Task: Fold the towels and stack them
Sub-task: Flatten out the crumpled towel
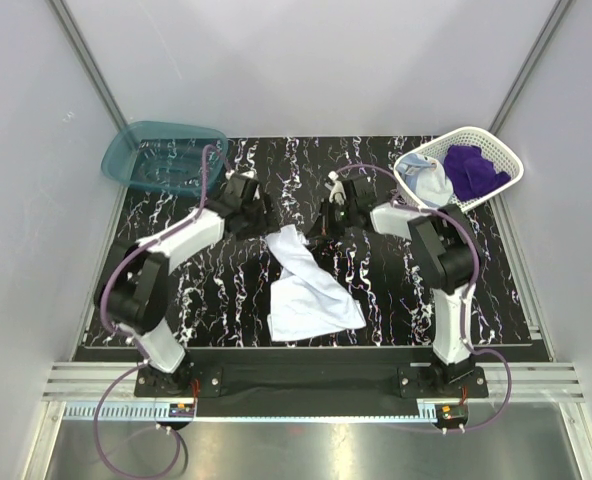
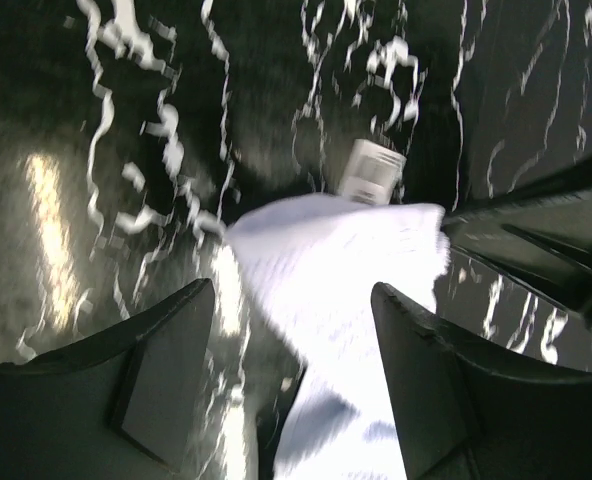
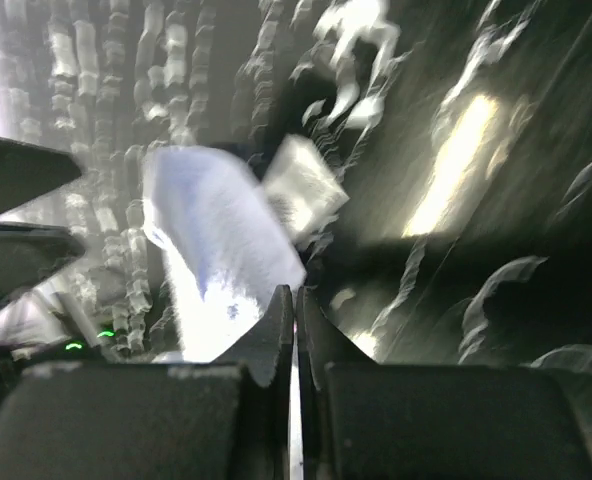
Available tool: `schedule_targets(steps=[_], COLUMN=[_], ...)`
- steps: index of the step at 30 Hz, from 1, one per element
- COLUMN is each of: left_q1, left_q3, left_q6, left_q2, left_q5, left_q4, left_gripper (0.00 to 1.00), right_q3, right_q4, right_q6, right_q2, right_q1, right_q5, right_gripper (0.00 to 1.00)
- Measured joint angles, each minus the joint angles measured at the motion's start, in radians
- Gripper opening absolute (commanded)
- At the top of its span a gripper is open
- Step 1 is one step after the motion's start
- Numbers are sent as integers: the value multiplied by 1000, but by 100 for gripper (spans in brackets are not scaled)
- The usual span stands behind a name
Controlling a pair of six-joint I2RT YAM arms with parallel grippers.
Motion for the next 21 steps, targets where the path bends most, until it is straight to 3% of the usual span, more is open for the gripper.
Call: schedule_targets(steps=[5,11,16,21], left_q1=[0,-2,-3,-4], left_q3=[-139,-235,-249,-381], left_q6=[0,-18,-65,-145], left_q2=[-155,-217,-225,-327], left_q5=[77,169,143,107], left_q4=[61,142,135,153], left_gripper=[75,74,74,71], right_q3=[-176,-199,-216,-225], right_q4=[172,270,290,293], right_q6=[124,194,214,218], right_q2=[-155,-178,-178,-178], right_q1=[50,118,123,123], right_q5=[-3,-3,2,9], right_gripper=[0,0,0,0])
